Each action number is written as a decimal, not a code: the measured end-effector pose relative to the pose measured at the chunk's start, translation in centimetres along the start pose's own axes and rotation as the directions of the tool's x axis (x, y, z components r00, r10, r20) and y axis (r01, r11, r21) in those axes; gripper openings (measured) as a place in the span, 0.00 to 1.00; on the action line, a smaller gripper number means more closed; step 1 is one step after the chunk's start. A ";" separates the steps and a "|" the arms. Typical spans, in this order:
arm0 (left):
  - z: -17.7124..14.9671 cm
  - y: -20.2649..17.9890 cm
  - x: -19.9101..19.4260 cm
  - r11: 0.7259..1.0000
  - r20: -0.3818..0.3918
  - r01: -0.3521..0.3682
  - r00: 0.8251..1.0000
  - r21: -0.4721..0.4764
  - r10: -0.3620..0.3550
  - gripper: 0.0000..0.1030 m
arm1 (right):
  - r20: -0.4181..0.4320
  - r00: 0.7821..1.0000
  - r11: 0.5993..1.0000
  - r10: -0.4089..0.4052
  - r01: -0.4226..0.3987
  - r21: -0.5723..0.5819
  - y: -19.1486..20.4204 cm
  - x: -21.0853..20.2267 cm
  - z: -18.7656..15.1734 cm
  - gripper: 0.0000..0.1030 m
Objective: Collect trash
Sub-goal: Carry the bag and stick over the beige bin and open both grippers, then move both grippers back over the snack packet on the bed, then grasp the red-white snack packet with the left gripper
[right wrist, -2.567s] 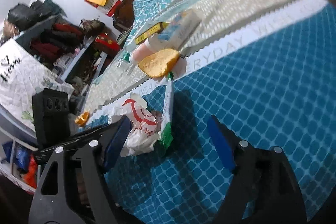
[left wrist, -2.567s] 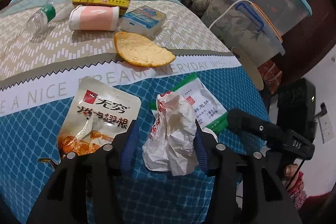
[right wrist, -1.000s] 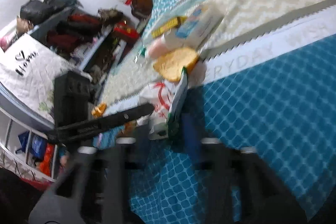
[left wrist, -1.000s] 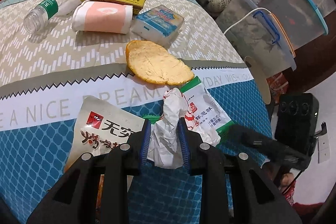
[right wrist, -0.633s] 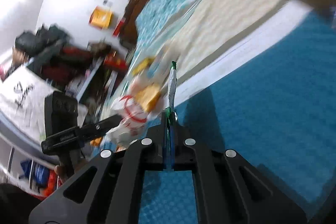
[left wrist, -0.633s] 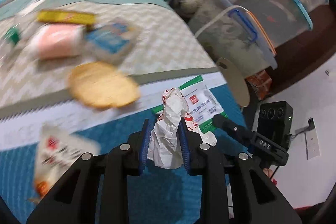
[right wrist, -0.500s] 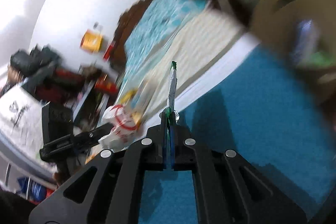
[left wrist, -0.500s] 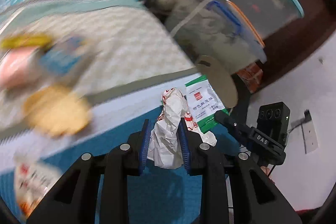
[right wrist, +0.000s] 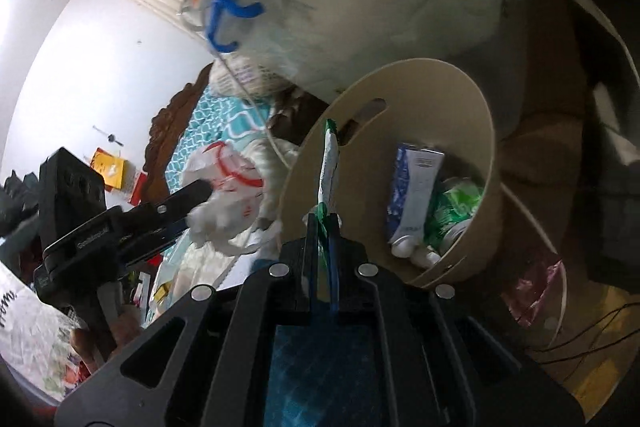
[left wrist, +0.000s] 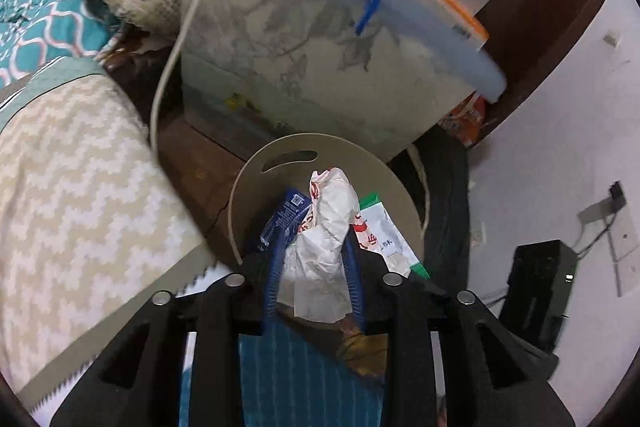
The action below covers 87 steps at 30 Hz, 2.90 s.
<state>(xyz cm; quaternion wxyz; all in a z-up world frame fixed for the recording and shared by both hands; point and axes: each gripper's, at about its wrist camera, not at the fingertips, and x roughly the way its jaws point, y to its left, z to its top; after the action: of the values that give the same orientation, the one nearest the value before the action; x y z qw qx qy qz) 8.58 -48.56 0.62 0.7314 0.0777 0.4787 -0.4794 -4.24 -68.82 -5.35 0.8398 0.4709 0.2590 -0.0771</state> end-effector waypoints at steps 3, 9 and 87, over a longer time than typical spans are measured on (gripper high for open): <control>0.2 -0.3 1.7 0.999 -0.013 -0.052 0.999 0.015 0.052 0.53 | -0.004 1.000 1.000 -0.004 0.004 0.011 -0.7 0.4 0.4 0.13; 0.3 0.8 0.9 0.998 0.004 -0.056 0.998 -0.025 0.056 0.65 | 0.074 0.996 0.998 -0.041 0.045 -0.051 0.5 -0.5 0.1 0.80; -31.9 25.7 -33.1 0.847 0.142 -0.229 0.932 -0.480 0.332 0.60 | -0.562 0.825 0.814 -0.052 -0.291 -0.503 29.2 11.9 -31.9 0.31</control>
<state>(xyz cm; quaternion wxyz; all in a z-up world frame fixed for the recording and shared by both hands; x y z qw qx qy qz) 5.79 3.99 0.47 0.8397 -0.0800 0.4772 -0.2466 5.26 -25.07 -2.97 0.8330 0.2167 0.4690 0.1981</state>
